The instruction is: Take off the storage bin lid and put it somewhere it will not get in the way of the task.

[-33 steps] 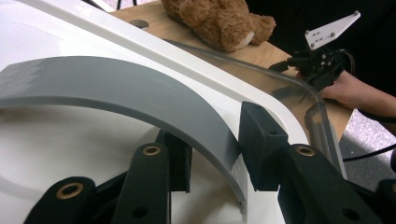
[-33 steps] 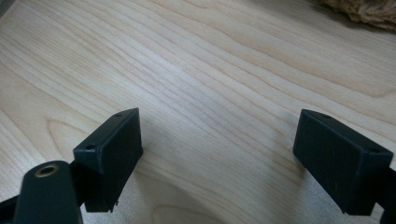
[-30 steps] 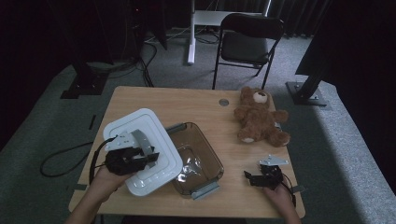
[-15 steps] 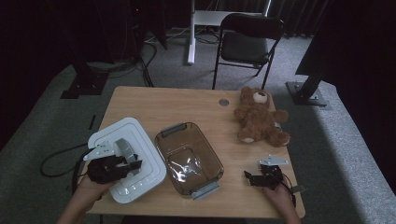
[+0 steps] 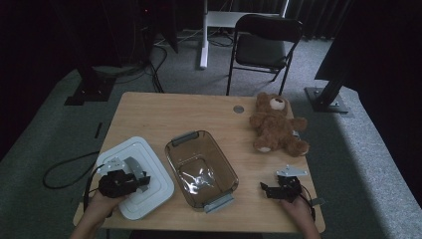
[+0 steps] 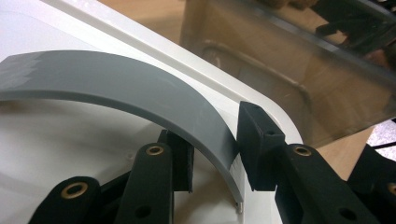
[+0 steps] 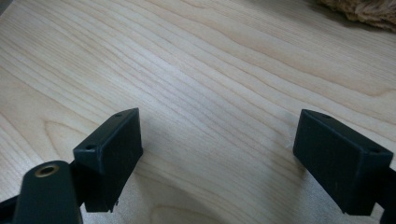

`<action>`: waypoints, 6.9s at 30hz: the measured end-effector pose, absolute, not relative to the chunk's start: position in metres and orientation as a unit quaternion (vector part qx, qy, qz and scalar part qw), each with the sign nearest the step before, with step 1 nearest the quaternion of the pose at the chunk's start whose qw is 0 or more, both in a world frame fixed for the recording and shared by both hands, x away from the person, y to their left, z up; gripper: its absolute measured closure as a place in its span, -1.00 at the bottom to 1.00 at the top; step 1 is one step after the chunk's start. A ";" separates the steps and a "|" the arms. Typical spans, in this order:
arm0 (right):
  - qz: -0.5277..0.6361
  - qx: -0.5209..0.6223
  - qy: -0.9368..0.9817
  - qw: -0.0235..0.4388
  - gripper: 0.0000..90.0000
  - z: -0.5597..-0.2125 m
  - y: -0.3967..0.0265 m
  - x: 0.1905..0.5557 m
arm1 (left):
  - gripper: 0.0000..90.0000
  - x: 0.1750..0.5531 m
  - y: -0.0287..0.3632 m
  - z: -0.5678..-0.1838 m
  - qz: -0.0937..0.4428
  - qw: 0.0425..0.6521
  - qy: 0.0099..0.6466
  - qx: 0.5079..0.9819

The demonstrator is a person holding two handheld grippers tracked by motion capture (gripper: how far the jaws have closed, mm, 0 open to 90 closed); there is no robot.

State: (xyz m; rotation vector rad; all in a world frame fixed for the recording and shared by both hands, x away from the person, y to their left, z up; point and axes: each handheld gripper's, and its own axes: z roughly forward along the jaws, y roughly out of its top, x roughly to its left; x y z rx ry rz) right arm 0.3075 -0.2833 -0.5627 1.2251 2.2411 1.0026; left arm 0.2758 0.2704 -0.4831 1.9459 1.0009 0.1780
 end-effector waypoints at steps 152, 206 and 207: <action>0.359 0.441 0.799 0.195 -0.70 -0.563 -0.284 0.308 | -0.65 0.325 0.292 -0.539 -0.010 0.463 0.516 0.721; 0.397 0.547 0.687 0.266 -0.73 -0.473 -0.330 0.357 | -0.99 0.251 0.328 -0.538 0.235 0.353 0.539 0.727; 0.396 0.551 0.685 0.267 -0.73 -0.471 -0.330 0.361 | -0.99 0.250 0.327 -0.538 0.239 0.350 0.540 0.727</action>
